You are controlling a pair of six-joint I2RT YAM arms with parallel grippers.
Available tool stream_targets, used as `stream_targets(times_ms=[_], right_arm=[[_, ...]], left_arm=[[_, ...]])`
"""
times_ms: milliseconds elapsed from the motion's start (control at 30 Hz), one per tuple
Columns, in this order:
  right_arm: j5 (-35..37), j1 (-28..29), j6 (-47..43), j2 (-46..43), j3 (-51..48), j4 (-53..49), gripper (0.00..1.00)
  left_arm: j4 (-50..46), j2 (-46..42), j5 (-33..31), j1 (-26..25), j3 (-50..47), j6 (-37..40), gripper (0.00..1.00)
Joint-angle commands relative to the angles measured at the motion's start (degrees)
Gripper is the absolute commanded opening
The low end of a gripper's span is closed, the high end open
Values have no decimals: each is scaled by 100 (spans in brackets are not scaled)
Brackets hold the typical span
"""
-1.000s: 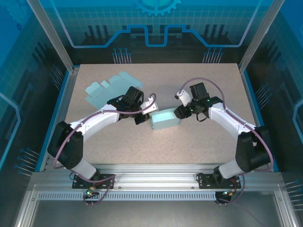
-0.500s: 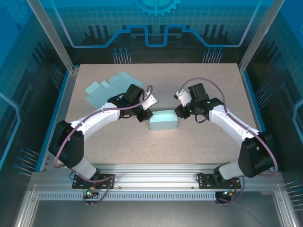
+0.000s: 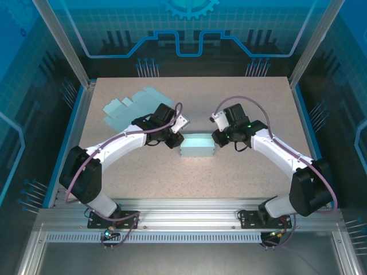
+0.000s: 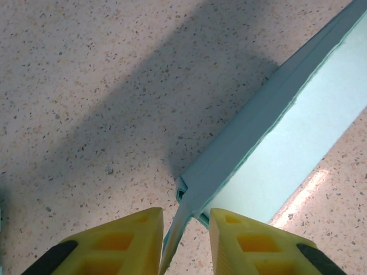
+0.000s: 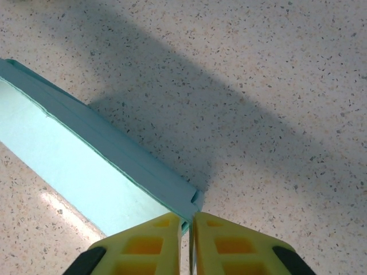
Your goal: Fold the paper box
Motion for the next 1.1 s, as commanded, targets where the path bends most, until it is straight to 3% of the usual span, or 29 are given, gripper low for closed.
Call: stream_targets(times_ms=[0, 333, 567, 967, 1067], right_arm=[[221, 124, 185, 1, -13, -153, 11], [530, 387, 458, -77, 99, -278, 7], [791, 565, 500, 1, 199, -383, 6], [835, 759, 888, 42, 329, -450, 3], [864, 865, 1133, 94, 360, -401, 2]], left_arm=[[-232, -79, -320, -71, 166, -213, 28], [-136, -143, -271, -178, 214, -540, 24], [-38, -259, -275, -241, 208, -721, 29], [-17, -184, -273, -238, 127, -981, 2], [116, -218, -215, -248, 43, -1166, 0]])
